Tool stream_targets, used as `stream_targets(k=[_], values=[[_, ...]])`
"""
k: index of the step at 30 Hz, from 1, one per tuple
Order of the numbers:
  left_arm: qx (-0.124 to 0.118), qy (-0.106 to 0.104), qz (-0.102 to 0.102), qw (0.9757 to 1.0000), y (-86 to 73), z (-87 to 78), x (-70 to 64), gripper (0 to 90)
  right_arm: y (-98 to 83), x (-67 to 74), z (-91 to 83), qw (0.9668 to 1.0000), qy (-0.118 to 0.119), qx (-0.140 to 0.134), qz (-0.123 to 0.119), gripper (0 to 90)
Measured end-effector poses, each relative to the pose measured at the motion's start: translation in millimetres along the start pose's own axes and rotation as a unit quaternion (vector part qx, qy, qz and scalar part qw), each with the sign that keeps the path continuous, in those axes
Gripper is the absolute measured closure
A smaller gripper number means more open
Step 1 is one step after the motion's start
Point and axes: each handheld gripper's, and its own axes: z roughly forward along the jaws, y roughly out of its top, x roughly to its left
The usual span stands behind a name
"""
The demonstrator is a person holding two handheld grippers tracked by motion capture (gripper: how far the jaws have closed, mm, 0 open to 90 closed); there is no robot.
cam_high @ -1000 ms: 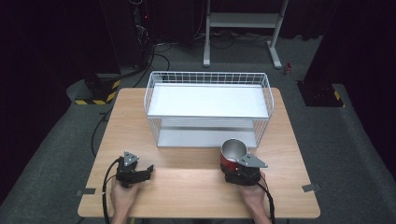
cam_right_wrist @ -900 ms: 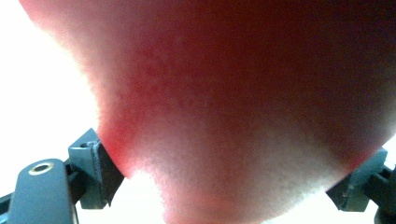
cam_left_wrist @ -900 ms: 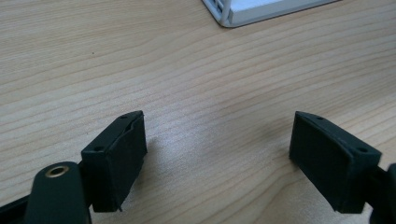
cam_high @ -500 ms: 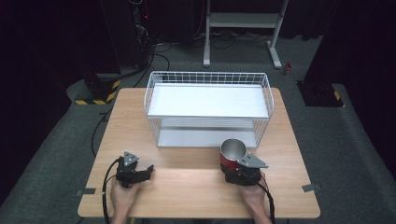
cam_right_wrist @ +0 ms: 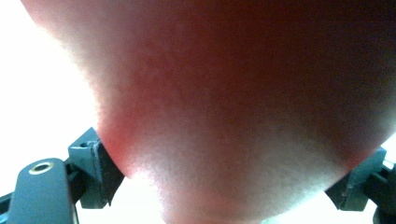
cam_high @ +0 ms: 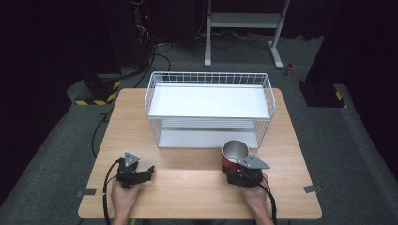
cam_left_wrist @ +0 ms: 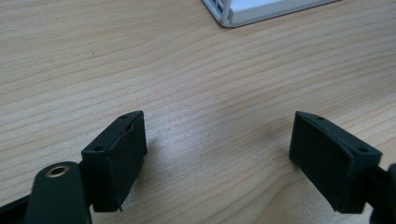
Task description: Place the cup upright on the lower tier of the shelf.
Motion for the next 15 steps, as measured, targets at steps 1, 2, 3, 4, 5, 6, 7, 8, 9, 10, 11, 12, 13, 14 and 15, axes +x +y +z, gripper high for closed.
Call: stream_targets(k=[1,2,3,4,5,6,7,8,9,10,11,12,13,14,15], values=[[0.0,0.0,0.0,1.0,0.0,0.0,0.0,19.2,0.0,0.0,0.0,1.0,0.0,0.0,0.0,14.9],[0.0,0.0,0.0,1.0,0.0,0.0,0.0,19.2,0.0,-0.2,0.1,1.0,0.001,0.0,0.0,14.8],[0.0,0.0,0.0,1.0,0.0,0.0,0.0,19.2,0.1,-0.5,0.3,1.0,0.002,0.0,0.001,14.6],[0.0,0.0,0.0,1.0,0.0,0.0,0.0,19.2,-0.4,-1.2,1.4,0.9999,0.006,0.006,0.011,14.1],[0.0,0.0,0.0,1.0,0.0,0.0,0.0,19.2,-0.4,-1.2,1.4,0.9999,0.006,0.006,0.011,14.1],[0.0,0.0,0.0,1.0,0.0,0.0,0.0,19.2,-1.9,-1.7,3.9,0.9998,0.004,0.013,0.017,13.5],[0.0,0.0,0.0,1.0,0.0,0.0,0.0,19.2,-1.9,-1.7,3.9,0.9998,0.004,0.013,0.017,13.5],[0.0,0.0,0.0,1.0,0.0,0.0,0.0,19.2,-2.5,-1.7,4.4,0.9997,0.005,0.014,0.018,14.0],[0.0,0.0,0.0,1.0,0.0,0.0,0.0,19.2,-3.4,-1.2,5.0,0.9997,0.006,0.015,0.02,14.7],[0.0,0.0,0.0,1.0,0.0,0.0,0.0,19.2,-4.0,-1.1,5.5,0.9997,0.006,0.015,0.019,15.3],[0.0,0.0,0.0,1.0,0.0,0.0,0.0,19.2,-4.1,-1.1,5.4,0.9997,0.006,0.016,0.019,15.8],[0.0,0.0,0.0,1.0,0.0,0.0,0.0,19.2,-4.1,-1.2,5.3,0.9996,0.007,0.017,0.019,16.0],[0.0,0.0,0.0,1.0,0.0,0.0,0.0,19.2,-4.0,-1.4,5.4,0.9996,0.009,0.017,0.02,16.2],[0.0,0.0,0.0,1.0,0.0,0.0,0.0,19.2,-3.9,-1.4,5.1,0.9996,0.008,0.017,0.019,16.3],[0.0,0.0,0.0,1.0,0.0,0.0,0.0,19.2,-4.0,-1.3,5.0,0.9996,0.008,0.018,0.018,16.4]])
